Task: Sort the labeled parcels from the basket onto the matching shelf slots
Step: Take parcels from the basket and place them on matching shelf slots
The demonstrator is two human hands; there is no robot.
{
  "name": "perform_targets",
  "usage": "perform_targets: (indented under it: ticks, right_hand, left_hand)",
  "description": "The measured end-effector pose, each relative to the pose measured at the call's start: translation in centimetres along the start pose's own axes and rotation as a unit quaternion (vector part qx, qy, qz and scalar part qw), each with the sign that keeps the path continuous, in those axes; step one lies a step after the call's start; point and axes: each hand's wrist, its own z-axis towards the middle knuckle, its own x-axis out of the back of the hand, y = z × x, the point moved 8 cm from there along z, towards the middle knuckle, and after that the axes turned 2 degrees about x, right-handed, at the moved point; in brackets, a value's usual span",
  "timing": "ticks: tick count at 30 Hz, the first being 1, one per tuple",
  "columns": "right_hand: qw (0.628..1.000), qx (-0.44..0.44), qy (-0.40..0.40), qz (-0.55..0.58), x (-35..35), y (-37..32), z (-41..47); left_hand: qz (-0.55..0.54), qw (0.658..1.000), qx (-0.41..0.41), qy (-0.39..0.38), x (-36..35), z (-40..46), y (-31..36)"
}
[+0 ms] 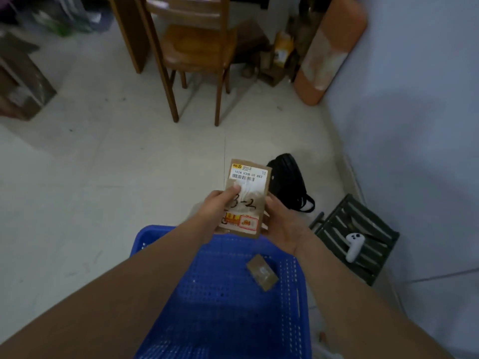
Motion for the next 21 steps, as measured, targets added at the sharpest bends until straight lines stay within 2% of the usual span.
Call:
perform_targets:
  ticks: [4,12,16,21]
  right_hand:
    - [0.999,0.032,-0.016,-0.033,-3.3,-8.4,-2.9]
    - [0.966,0.22,0.035,-0.127,-12.9,-35.4,-15.3]
    - [0.938,0.289,0.023,-0.189,-18.2,-44.1,-22.8]
    - [0.889,0.379,0.061,-0.249,-24.2,-52.4,-33.5]
  left_hand:
    - [0.002,0.999,-0.047,-0.006,-2.2,-5.5,10.4]
    - [0.016,0.972,-0.228,-0.05,-7.6,-22.5,35.0]
    - [0.005,0.953,-0.292,-0.079,-10.0,-30.4,42.4]
    - [0.021,0.914,-0.374,-0.154,-13.2,-42.0,50.0]
